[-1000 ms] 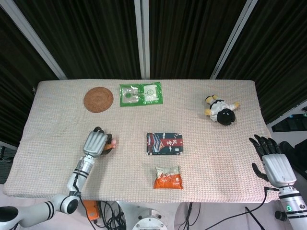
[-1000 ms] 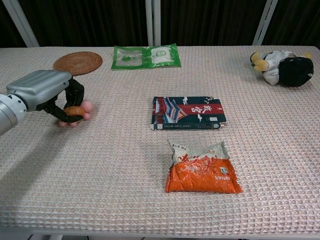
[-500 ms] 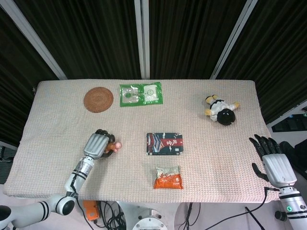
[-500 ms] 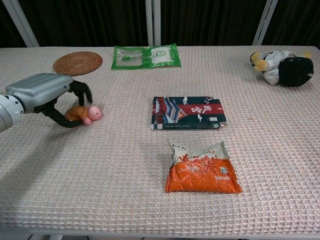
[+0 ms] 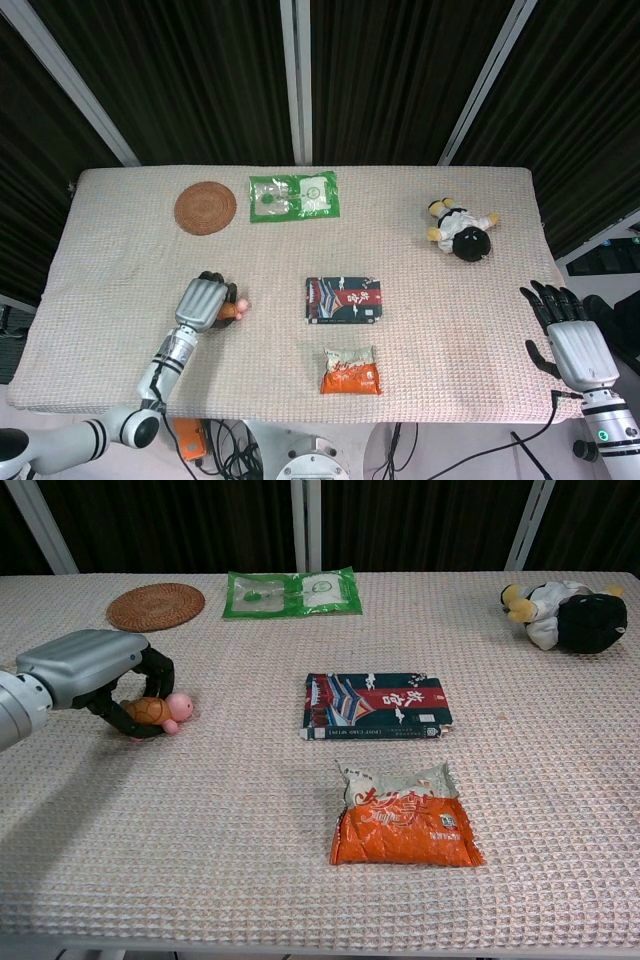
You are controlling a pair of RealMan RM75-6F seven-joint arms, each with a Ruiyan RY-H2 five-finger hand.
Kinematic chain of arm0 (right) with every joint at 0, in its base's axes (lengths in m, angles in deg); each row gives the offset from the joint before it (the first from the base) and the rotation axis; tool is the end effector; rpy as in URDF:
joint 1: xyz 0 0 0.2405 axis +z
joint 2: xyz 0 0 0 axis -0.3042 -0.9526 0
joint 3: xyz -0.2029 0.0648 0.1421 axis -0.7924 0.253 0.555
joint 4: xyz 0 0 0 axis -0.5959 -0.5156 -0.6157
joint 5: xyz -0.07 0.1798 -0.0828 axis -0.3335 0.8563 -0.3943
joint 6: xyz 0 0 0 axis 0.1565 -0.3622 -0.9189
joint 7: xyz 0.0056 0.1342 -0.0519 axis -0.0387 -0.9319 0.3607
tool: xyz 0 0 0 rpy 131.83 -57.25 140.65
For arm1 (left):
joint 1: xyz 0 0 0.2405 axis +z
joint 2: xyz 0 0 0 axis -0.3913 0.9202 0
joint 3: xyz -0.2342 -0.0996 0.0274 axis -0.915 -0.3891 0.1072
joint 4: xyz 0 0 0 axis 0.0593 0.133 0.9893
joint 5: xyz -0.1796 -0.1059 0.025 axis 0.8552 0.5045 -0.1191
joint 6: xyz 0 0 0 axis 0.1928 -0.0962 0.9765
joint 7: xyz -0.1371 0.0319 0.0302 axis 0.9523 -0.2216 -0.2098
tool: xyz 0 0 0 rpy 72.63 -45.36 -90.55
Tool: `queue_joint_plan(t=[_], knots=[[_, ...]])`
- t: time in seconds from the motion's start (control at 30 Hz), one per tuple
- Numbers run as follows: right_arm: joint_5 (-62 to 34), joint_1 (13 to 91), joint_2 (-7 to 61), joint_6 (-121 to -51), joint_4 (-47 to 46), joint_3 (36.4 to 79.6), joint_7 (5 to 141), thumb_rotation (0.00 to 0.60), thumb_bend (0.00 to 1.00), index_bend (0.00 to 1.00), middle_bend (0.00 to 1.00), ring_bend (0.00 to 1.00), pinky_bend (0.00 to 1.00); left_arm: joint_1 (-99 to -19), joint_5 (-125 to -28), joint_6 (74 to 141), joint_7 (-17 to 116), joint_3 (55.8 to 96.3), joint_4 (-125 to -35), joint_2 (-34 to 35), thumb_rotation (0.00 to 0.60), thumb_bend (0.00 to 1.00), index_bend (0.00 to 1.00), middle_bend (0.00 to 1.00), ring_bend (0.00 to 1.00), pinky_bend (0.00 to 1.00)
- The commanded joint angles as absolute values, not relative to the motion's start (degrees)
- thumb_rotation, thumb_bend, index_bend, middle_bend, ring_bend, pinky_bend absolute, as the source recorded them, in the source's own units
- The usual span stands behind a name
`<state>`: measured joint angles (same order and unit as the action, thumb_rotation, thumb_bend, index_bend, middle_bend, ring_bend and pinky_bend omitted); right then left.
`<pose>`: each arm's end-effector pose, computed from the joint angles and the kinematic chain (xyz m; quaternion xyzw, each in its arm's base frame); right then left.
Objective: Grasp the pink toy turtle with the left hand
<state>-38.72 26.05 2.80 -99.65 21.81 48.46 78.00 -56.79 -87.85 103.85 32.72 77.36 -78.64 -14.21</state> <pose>-0.2992 -0.1889 0.1567 0.6602 -0.3839 0.3371 0.5505 -0.2039 0.3159 -0.0481 -0.7290 -0.3670 -0.3547 0.4562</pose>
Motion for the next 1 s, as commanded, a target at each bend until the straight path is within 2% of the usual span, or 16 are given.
queue_joint_plan(t=[0.03, 0.2, 0.33, 0.4, 0.47, 0.53, 0.57, 0.67, 0.87, 1.0], knots=[[-38.7, 26.1, 2.8, -99.6, 21.7, 48.4, 77.9, 0.600, 0.33, 0.00, 0.00, 0.00, 0.00, -56.7, -89.2, 105.3, 33.5, 77.4, -76.8, -15.5, 0.600, 0.31, 0.77, 0.82, 0.44, 0.32], [-38.8, 26.1, 2.8, -99.6, 21.6, 48.4, 77.8, 0.600, 0.33, 0.00, 0.00, 0.00, 0.00, -56.7, -89.2, 104.9, 33.1, 77.7, -76.0, -15.8, 0.600, 0.31, 0.82, 0.89, 0.51, 0.35], [-38.8, 26.0, 2.7, -99.9, 21.7, 48.4, 77.8, 0.600, 0.33, 0.00, 0.00, 0.00, 0.00, -56.6, -88.0, 103.5, 33.3, 77.5, -77.3, -15.2, 0.600, 0.29, 0.80, 0.87, 0.50, 0.34], [-38.8, 26.0, 2.7, -99.9, 21.7, 48.5, 77.8, 0.600, 0.33, 0.00, 0.00, 0.00, 0.00, -56.8, -87.5, 101.9, 33.9, 77.7, -78.6, -14.1, 0.600, 0.21, 0.66, 0.72, 0.43, 0.30], [-38.8, 26.0, 2.7, -99.9, 21.8, 48.5, 77.9, 0.600, 0.33, 0.00, 0.00, 0.00, 0.00, -57.2, -86.6, 99.5, 34.0, 78.0, -80.4, -12.4, 0.600, 0.13, 0.41, 0.50, 0.29, 0.22], [-38.8, 26.0, 2.6, -99.8, 21.9, 48.5, 78.0, 0.600, 0.33, 0.00, 0.01, 0.00, 0.00, -57.4, -86.4, 99.0, 35.0, 77.6, -81.8, -11.2, 0.600, 0.10, 0.23, 0.33, 0.17, 0.15], [-38.8, 26.0, 2.6, -99.8, 21.9, 48.5, 78.0, 0.600, 0.33, 0.00, 0.01, 0.00, 0.00, -57.3, -86.8, 99.5, 35.6, 77.4, -82.0, -11.0, 0.600, 0.08, 0.18, 0.25, 0.12, 0.12], [-38.7, 26.0, 2.5, -99.8, 22.1, 48.5, 78.2, 0.600, 0.33, 0.00, 0.01, 0.00, 0.00, -56.7, -88.5, 101.6, 37.8, 77.3, -82.6, -10.3, 0.600, 0.06, 0.13, 0.15, 0.04, 0.09], [-39.1, 26.0, 2.1, -100.2, 23.1, 48.6, 79.0, 0.600, 0.33, 0.00, 0.01, 0.00, 0.00, -53.6, -90.9, 105.5, 39.3, 79.2, -89.5, -3.0, 0.600, 0.05, 0.12, 0.08, 0.00, 0.02], [-39.4, 26.1, 1.9, -100.6, 24.2, 48.8, 79.6, 0.600, 0.33, 0.00, 0.01, 0.00, 0.00, -47.6, -96.0, 114.9, 42.0, 82.5, -93.3, 3.5, 0.600, 0.05, 0.11, 0.06, 0.00, 0.02]])
